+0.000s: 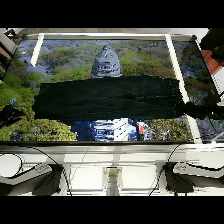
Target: Fold the clothes and pants, and hang the long-sleeved shirts on hangers.
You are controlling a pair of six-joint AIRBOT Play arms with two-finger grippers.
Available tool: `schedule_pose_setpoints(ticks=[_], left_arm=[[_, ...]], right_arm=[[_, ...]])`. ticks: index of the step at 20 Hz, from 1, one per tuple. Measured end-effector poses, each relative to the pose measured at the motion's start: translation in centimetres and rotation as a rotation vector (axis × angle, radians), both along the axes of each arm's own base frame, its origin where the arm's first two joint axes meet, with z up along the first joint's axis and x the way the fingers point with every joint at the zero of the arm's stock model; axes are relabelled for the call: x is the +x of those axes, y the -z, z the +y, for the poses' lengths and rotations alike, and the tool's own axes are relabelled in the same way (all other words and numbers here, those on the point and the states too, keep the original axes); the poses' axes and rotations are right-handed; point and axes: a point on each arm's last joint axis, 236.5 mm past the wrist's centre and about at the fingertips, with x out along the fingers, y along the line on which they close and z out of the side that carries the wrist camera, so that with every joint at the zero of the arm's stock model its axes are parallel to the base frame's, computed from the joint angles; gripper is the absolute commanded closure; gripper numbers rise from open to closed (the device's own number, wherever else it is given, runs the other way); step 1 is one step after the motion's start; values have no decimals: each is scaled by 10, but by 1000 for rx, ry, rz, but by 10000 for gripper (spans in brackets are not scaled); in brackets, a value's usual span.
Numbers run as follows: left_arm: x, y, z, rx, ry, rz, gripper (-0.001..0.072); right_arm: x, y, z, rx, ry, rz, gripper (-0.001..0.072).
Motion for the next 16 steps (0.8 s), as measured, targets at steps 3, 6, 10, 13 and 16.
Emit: schedule_pose_setpoints(ticks=[3,6,10,13,16], left_arm=[[8,3,0,-15,-46,-26,343],[14,6,8,6,-81,-50,342],[21,12,19,39,-107,-72,342],[22,30,20,5,-113,-41,200],[18,58,13,-73,-102,22,183]], right_arm=[[2,-12,7,28,-57,-1,362],[5,-27,6,15,-126,-4,362],[6,-35,-2,-27,-168,0,361],[6,-37,-4,-39,-178,1,361],[5,-38,-5,-40,-182,4,361]])
